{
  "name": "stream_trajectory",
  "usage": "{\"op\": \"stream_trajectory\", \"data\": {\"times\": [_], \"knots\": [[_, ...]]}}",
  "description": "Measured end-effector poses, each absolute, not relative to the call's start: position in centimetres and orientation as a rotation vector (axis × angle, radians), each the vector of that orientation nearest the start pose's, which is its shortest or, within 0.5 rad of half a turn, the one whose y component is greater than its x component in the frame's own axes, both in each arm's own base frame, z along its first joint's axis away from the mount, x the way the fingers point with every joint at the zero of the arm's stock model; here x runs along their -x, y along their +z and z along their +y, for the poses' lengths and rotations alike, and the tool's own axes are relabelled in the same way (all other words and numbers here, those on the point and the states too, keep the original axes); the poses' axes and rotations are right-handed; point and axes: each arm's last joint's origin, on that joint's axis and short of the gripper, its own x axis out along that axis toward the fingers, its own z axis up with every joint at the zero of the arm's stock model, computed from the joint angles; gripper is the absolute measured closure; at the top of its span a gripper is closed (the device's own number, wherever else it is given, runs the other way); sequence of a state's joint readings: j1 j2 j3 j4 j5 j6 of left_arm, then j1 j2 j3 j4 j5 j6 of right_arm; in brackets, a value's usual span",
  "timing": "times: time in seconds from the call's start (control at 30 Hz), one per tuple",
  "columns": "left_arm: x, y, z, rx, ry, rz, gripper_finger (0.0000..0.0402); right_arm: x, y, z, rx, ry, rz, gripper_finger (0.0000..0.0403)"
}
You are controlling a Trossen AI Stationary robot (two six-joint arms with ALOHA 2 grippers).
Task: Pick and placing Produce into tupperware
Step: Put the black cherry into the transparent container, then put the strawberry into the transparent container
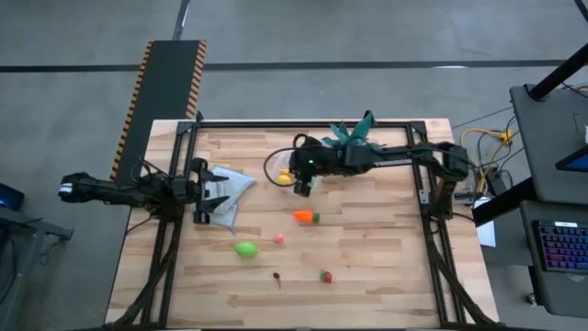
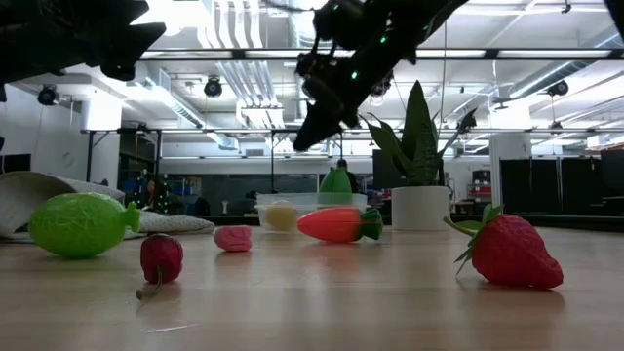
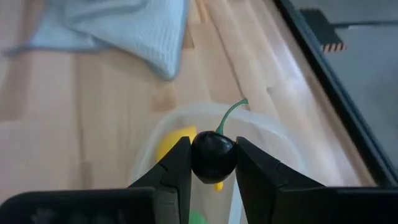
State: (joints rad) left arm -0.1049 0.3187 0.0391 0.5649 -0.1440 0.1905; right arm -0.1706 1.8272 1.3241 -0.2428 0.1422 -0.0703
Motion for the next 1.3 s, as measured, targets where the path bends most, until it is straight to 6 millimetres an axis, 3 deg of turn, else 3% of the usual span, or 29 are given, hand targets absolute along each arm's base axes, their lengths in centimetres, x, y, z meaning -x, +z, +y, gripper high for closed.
{"op": "stream_trajectory", "data": {"times": [0.27,0.5,0.7,1.13,1.3], "knots": [[-11.4,20.3,-0.8,-0.154,0.067,-0.279,0.0171,-42.3,19.6,-8.3,0.059,-0.278,0.929,0.0314],[-11.4,20.3,-0.8,-0.154,0.067,-0.278,0.0171,-44.4,18.4,-9.2,0.06,-0.278,1.032,0.0312],[-11.4,20.3,-0.8,-0.154,0.068,-0.275,0.0171,-45.0,19.2,-10.0,0.048,-0.287,1.077,0.0302],[-11.4,20.3,-0.8,-0.154,0.068,-0.271,0.0171,-44.9,19.8,-10.1,0.043,-0.29,1.078,0.0225],[-11.4,20.3,-0.8,-0.154,0.068,-0.271,0.0171,-44.3,22.5,-9.6,0.08,-0.272,1.02,0.0231]]}}
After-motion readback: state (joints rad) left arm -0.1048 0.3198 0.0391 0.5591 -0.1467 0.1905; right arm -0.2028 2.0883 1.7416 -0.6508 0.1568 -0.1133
